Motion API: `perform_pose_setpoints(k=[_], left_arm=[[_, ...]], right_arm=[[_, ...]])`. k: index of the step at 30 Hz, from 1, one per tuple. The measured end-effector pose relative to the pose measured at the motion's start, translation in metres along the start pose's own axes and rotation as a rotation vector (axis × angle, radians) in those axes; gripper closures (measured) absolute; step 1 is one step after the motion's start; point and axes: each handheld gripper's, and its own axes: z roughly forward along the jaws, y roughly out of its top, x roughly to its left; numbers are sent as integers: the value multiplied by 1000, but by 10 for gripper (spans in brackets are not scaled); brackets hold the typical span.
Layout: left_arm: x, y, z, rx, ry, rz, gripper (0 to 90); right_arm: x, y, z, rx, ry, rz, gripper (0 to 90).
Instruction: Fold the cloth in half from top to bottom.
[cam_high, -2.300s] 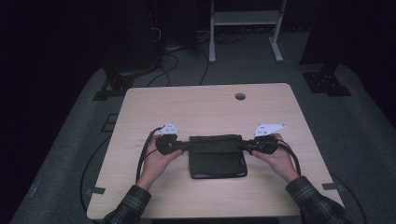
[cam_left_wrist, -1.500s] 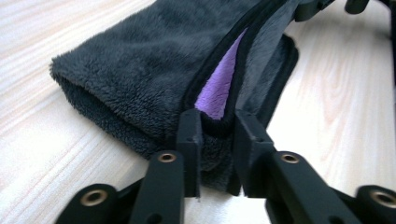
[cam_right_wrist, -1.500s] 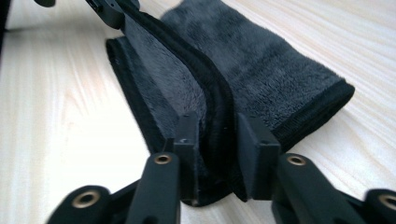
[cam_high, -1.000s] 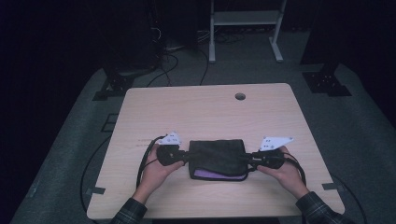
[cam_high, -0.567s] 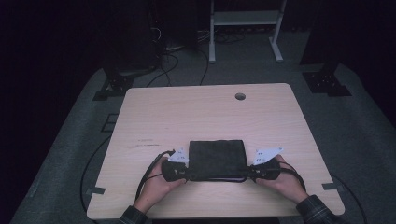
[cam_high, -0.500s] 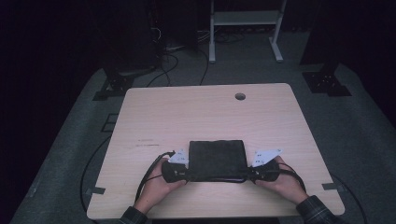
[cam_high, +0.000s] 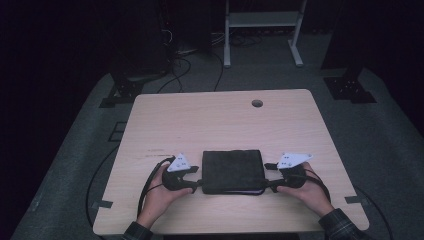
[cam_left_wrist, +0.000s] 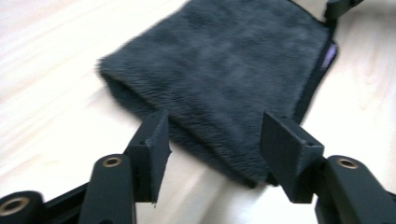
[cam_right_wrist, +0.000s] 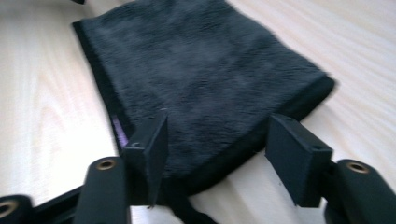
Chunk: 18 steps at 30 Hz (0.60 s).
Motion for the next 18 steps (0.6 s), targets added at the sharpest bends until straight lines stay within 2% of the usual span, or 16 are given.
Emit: perform_pose_setpoints(k=[4,7,11,18], left_arm=[[8,-5,-5,-1,34,-24,350],[15,-9,-10,41,76,-33,328],[24,-16,-17,45,114,-62,273],[38,-33,-35,59,185,-98,180]], right_arm=[[-11,-5,-5,-11,-61,41,331],[-20,-9,-12,-16,-101,72,302],[-31,-16,-20,-16,-161,110,264],[-41,-31,-33,-9,-217,158,227]])
